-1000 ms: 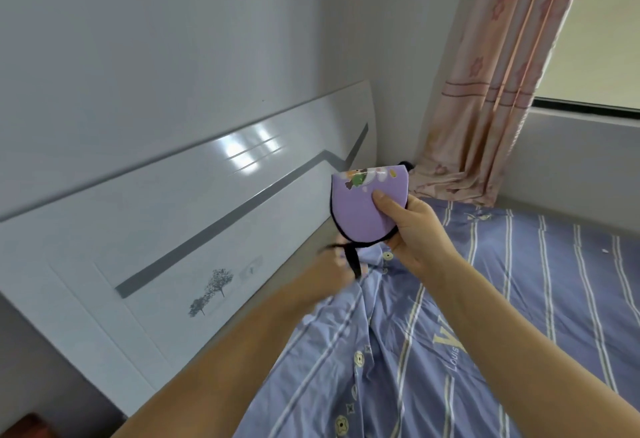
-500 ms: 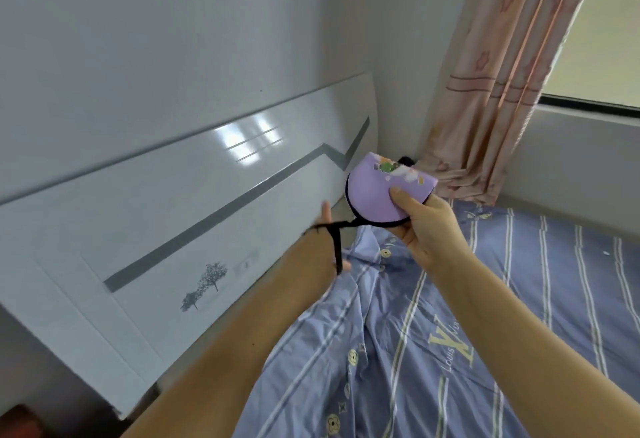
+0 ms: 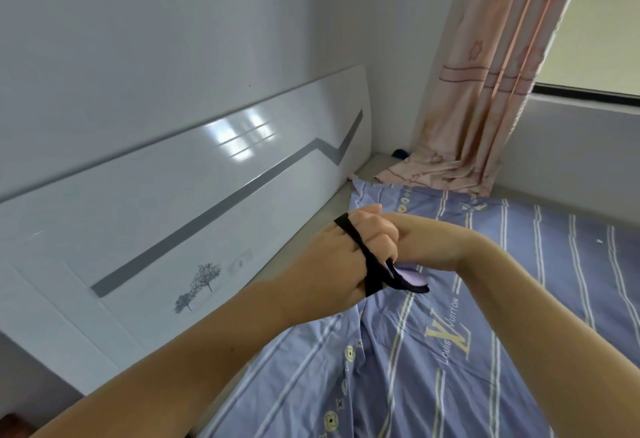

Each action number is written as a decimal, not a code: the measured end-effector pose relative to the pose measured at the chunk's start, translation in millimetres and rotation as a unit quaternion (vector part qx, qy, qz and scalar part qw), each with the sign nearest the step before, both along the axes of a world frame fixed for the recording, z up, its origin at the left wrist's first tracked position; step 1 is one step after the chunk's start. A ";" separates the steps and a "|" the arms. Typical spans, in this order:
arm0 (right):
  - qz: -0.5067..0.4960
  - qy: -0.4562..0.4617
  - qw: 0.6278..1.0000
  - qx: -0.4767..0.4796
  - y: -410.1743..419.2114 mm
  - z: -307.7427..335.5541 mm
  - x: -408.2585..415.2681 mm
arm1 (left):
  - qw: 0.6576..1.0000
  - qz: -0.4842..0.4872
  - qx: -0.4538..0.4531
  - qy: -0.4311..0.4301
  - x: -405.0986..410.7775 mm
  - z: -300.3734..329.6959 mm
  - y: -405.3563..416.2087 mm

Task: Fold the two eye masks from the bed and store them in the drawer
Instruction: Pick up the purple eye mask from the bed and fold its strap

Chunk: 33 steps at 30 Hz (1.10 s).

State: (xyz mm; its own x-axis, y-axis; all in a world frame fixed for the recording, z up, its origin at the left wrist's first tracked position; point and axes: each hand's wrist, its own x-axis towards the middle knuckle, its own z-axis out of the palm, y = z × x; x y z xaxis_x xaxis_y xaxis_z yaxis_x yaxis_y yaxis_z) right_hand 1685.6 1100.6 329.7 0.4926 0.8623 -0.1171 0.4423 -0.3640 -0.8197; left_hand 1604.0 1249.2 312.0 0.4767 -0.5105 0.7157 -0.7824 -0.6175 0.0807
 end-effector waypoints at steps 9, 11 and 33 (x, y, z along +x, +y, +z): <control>0.054 0.140 0.984 0.099 3.6 3.4 -12.7 | 0.986 -0.002 0.099 -0.135 -9.5 -1.4 -4.3; 0.052 0.137 0.985 0.095 8.4 3.0 -16.7 | 0.986 0.003 0.100 -0.137 -10.6 -6.1 -1.7; -0.247 -0.079 0.937 0.235 16.0 -37.4 -32.5 | 0.987 0.088 -0.121 0.051 -48.4 -22.4 40.8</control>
